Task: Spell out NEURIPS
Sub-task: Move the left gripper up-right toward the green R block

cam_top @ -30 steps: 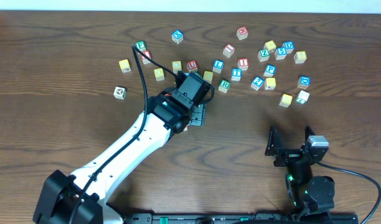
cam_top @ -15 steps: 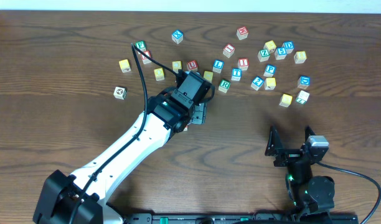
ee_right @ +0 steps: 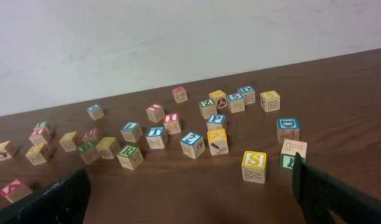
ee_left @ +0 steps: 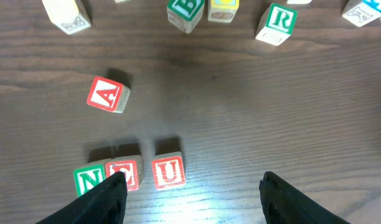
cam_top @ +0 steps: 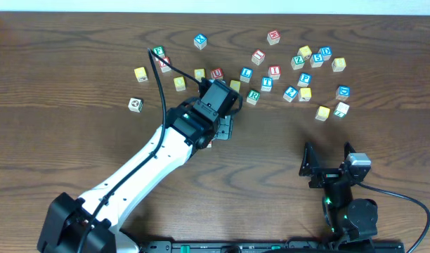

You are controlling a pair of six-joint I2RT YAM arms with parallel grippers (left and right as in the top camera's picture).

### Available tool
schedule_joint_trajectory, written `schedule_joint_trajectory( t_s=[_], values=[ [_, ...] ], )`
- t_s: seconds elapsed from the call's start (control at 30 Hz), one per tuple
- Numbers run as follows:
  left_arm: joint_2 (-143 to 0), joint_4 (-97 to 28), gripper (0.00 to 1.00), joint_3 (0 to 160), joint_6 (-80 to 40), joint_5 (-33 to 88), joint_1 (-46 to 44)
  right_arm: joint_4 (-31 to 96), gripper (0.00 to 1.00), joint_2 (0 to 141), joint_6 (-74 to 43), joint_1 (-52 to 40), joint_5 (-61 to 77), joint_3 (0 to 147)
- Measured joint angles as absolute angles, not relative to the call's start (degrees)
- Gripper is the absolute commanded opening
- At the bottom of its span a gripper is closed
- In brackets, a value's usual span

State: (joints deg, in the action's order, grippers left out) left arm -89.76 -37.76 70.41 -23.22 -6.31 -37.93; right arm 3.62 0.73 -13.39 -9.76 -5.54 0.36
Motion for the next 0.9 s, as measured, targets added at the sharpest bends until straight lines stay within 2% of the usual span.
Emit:
schedule_joint_trajectory(
  t_s=[0.57,0.9],
  values=[
    [-90.37,-44.69,0.69,80.75,-19.44,-6.33,-37.93,3.62,0.99,0.73,-13.39,-9.76,-5.56,0.36],
    [-102.26,-50.28,0.69,93.78,-17.12,-6.33,-37.91,3.62,0.99,0.73,-13.39,-9.76,-5.56,0.36]
  ],
)
